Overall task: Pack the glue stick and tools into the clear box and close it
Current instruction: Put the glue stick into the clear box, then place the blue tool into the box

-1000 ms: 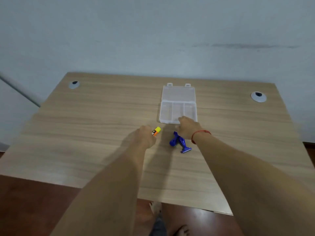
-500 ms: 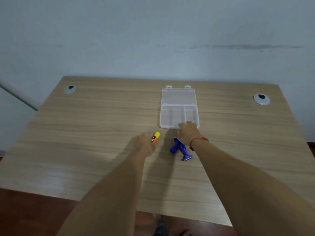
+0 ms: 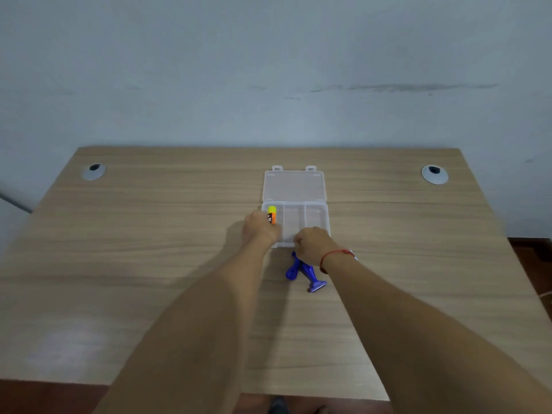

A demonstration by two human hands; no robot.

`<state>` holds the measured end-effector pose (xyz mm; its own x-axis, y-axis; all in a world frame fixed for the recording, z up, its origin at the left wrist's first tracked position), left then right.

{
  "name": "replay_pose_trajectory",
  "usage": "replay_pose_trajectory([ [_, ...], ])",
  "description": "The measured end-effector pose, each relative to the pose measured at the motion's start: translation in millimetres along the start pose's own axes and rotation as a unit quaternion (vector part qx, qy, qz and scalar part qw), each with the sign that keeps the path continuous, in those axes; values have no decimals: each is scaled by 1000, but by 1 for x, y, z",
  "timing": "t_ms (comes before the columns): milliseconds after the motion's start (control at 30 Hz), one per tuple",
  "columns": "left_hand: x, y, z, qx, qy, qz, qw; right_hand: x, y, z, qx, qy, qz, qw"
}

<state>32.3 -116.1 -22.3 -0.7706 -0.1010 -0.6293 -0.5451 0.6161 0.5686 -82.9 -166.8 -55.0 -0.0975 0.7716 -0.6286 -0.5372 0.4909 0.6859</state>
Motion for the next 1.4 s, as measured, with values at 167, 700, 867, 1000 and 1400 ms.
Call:
replay_pose_trajectory([
  [167, 5, -8, 3, 0, -21, -7, 1000, 0, 0, -8, -7, -43, -2, 999],
  [700, 55, 52, 34, 81, -124, 132, 980, 30, 44, -32, 50, 7, -6, 999],
  [867, 62, 48, 37, 90, -130, 119, 980, 47, 42, -32, 38, 27, -48, 998],
  [1000, 46, 54, 32, 94, -122, 51, 987, 33, 46, -29, 47, 21, -45, 998],
  [1400, 3, -17, -12, 98, -22, 37, 994, -34, 14, -4, 91, -126, -101, 983],
])
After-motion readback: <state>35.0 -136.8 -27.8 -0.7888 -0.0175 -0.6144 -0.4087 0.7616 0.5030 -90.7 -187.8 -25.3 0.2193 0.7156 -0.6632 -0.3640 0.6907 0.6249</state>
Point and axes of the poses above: each hand's wrist, its own y-axis away from the middle knuckle, its own x-axis out of the palm, z = x × y, the point moved 3 cm from there along -y, towards the middle knuckle, and after that the axes turned 15 degrees about z, right-handed, at the moved point
